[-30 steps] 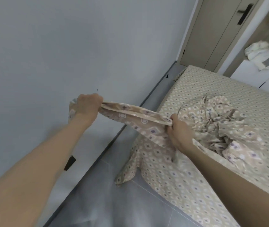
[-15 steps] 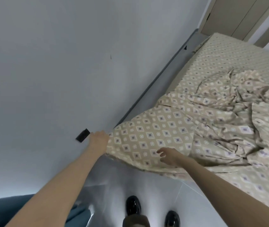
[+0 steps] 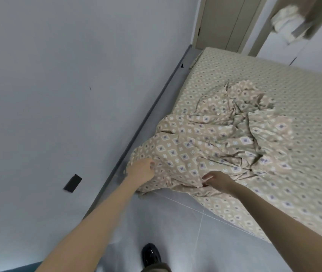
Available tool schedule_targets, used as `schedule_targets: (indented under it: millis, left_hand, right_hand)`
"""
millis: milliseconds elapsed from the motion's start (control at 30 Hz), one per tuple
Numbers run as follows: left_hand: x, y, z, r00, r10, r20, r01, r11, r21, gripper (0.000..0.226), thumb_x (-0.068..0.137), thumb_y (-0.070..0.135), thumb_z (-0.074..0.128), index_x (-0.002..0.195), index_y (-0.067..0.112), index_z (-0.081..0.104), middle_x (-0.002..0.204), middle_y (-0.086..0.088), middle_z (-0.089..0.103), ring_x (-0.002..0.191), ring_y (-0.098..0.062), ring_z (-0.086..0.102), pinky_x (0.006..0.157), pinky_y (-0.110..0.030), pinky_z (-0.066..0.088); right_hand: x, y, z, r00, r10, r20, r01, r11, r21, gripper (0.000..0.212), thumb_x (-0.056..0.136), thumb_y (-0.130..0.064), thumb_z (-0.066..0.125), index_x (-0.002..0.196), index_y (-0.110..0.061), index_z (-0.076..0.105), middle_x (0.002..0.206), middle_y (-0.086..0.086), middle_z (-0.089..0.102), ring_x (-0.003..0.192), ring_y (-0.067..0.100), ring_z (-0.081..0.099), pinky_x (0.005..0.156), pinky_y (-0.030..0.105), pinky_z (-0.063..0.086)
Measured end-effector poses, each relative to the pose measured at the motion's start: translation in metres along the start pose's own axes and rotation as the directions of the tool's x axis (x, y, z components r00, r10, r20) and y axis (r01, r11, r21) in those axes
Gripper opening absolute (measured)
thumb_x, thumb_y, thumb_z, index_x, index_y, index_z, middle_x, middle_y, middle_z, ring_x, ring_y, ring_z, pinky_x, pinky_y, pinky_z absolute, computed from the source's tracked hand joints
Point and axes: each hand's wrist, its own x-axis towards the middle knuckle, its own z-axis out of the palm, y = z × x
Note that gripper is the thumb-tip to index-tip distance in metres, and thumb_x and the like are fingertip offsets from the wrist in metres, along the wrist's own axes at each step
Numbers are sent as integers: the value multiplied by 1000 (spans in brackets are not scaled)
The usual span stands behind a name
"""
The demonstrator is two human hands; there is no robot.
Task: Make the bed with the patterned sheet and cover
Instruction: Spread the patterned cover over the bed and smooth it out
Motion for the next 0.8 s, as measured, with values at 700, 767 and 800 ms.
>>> schedule_targets:
  millis: [700, 767, 800]
  left_hand:
    - [-13, 321, 133, 972, 43, 229, 87, 845, -527, 39, 94, 10, 46, 132, 17, 52, 132, -5, 51, 101, -20, 57, 81, -30, 45]
    - [-3, 333, 143, 968, 36, 248, 110, 827, -551, 40, 94, 10, 46, 133, 16, 50, 135, -6, 49, 101, -21, 56, 86, -33, 46]
    - [8, 343, 150, 966, 30, 256, 120, 827, -549, 41, 94, 11, 45, 134, 16, 49, 135, -7, 49, 105, -23, 54, 86, -33, 45]
  right_hand:
    - [-148, 281, -128, 934, 251, -254, -93, 858, 505, 24, 93, -14, 56, 117, -14, 63, 114, 1, 58, 89, 18, 58, 55, 15, 39]
    - [-143, 291, -137, 936, 253, -244, -88, 841, 535, 24, 93, -14, 56, 116, -15, 62, 116, 2, 60, 88, 17, 58, 58, 16, 40]
    - [-135, 300, -145, 935, 263, -238, -92, 828, 553, 22, 93, -15, 57, 114, -17, 62, 116, 2, 61, 88, 17, 58, 59, 17, 40]
